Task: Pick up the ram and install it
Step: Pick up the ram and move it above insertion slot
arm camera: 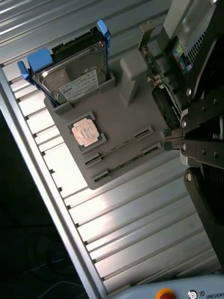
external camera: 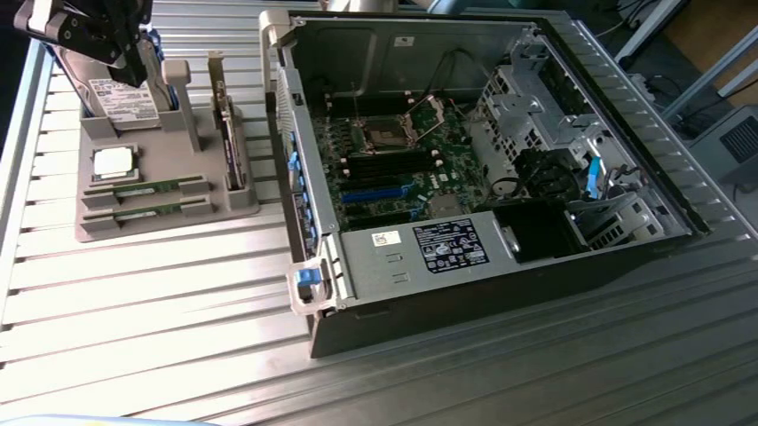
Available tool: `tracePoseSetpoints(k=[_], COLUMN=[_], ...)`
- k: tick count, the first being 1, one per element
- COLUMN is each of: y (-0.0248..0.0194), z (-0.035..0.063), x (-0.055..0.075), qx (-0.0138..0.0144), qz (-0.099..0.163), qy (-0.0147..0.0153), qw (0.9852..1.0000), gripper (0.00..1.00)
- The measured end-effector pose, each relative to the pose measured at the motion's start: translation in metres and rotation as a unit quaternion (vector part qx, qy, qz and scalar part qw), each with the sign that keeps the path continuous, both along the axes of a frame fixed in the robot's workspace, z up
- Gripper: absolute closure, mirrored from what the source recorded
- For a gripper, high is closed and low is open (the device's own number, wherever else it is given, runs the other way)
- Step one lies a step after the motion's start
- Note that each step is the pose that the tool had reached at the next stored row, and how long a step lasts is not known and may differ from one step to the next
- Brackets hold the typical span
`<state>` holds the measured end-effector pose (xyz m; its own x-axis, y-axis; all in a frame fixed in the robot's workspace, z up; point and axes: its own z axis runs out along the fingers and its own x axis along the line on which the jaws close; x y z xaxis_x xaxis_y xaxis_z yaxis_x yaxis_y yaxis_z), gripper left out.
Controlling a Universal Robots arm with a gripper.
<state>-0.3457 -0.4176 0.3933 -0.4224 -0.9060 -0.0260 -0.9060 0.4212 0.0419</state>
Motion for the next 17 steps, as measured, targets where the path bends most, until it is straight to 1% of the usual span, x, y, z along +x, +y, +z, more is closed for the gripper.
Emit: tracePoseSetpoints(k=[3, 6, 11, 17], y=[0.0, 0.0, 0.0, 0.0], z=[0.0, 0.0, 0.0, 0.0], x=[0.0, 0.0, 0.0, 0.0], qx=[0.0, 0.0, 0.0, 0.0], qz=[0.014, 0.032, 0.049, 0.072], qy=[0.0, 0.0, 0.0, 0.0], qw=[0.9999, 0.9995, 0.9988, 0.9974], gripper=[0.9, 0.9, 0.9, 0.9])
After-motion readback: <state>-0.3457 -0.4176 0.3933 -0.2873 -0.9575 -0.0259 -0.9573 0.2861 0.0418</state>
